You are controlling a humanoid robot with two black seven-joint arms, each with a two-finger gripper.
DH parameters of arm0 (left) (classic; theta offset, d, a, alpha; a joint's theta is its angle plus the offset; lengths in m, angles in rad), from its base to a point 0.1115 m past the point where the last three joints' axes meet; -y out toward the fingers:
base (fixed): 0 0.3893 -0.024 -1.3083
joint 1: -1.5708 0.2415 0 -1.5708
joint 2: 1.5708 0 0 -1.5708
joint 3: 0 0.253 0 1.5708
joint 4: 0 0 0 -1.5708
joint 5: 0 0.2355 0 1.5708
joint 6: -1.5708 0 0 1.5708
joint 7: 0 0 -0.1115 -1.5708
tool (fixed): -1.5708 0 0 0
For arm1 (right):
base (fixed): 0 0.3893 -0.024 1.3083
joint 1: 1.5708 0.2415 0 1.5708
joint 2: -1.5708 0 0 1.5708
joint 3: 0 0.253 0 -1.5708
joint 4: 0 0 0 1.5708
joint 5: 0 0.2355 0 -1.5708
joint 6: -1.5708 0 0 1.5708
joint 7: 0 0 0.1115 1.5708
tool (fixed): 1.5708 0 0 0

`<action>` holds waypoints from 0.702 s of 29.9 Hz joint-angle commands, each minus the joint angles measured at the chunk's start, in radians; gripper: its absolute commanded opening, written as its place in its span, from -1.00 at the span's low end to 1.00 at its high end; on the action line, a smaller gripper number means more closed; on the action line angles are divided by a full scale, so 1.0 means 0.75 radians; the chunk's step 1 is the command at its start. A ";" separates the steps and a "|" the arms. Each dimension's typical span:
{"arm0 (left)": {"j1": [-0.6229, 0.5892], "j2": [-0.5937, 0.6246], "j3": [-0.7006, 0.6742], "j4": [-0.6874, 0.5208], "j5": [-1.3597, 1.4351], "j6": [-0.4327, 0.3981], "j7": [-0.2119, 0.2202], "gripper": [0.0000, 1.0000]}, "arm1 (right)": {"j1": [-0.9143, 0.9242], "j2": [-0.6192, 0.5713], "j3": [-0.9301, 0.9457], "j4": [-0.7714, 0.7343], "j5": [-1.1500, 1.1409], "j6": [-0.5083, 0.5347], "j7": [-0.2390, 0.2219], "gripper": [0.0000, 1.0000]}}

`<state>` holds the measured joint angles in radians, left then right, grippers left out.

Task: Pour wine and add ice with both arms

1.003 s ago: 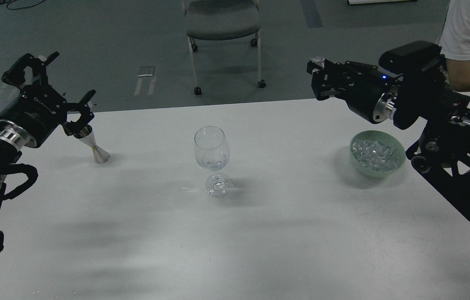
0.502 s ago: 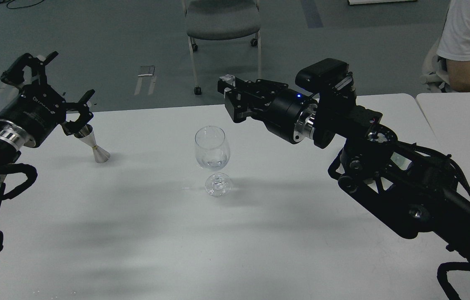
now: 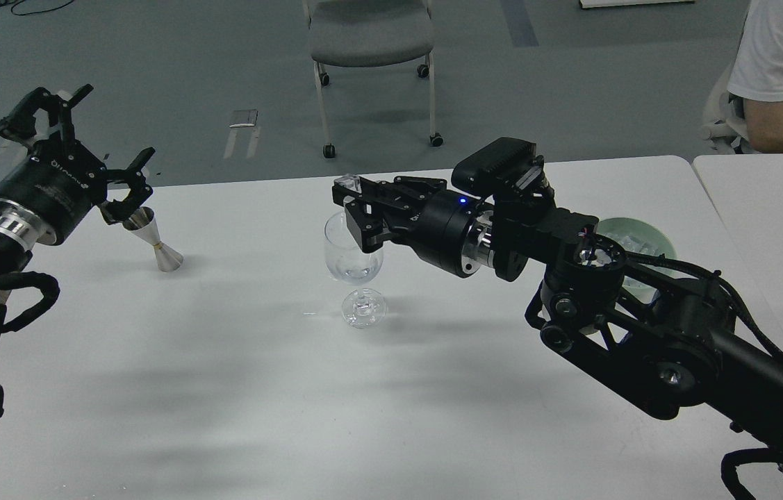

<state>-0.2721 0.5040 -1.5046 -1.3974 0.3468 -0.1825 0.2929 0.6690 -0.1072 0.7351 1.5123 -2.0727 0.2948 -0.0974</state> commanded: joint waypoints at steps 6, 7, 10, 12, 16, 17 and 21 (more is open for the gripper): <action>-0.001 -0.007 0.000 0.006 0.000 0.000 0.000 0.96 | 0.010 0.049 -0.002 -0.065 -0.008 0.004 -0.001 -0.59; -0.001 -0.007 0.000 0.006 0.000 0.000 0.000 0.96 | 0.014 0.047 -0.008 -0.071 -0.008 0.006 -0.001 -0.59; -0.001 -0.007 0.000 0.006 0.000 0.000 0.000 0.96 | 0.016 0.043 -0.035 -0.084 -0.008 0.004 -0.001 -0.59; -0.001 -0.007 0.002 0.008 0.000 0.000 0.000 0.96 | 0.016 0.043 -0.037 -0.086 -0.008 0.004 -0.001 -0.59; -0.001 -0.005 0.000 0.010 0.000 0.000 0.000 0.96 | 0.018 0.043 -0.035 -0.088 -0.008 0.004 -0.003 -0.52; -0.001 -0.007 0.000 0.012 0.000 0.000 0.000 0.96 | 0.018 0.047 -0.035 -0.094 -0.008 0.004 -0.003 -0.43; -0.001 -0.009 0.002 0.012 0.000 -0.002 0.000 0.96 | 0.018 0.051 -0.029 -0.104 -0.008 -0.002 -0.003 -0.28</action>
<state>-0.2730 0.4986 -1.5049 -1.3885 0.3467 -0.1833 0.2929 0.6824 -0.0717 0.7084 1.4393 -2.0791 0.2959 -0.0996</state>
